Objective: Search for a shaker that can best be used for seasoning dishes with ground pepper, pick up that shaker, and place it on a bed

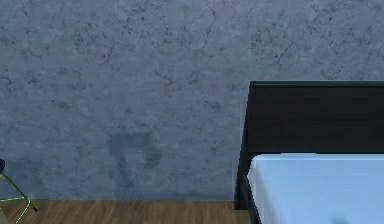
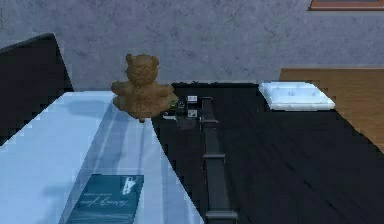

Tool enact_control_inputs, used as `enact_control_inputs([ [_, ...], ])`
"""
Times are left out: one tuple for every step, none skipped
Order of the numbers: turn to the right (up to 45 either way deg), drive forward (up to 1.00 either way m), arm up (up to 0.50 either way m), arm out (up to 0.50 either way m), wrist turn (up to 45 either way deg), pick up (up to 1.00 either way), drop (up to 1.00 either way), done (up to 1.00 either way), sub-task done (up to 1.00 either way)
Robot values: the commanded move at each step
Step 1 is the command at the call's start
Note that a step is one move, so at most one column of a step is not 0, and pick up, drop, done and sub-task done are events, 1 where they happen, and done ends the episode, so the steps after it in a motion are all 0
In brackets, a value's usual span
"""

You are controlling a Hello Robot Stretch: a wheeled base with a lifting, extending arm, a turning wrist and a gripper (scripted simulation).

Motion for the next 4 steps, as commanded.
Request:
enact_control_inputs([
  [0.0, 0.00, -0.32, 0.00, 0.0, 0.00, 0.00, 0.00, 0.00],
  [0.0, 0.00, 0.00, 0.00, 0.0, 0.00, 1.00, 0.00, 0.00],
  [0.0, 0.00, 0.10, 0.00, 0.0, 0.00, 0.00, 0.00, 0.00],
  [0.0, 0.00, 0.00, -0.08, 0.0, 0.00, 0.00, 0.00, 0.00],
])
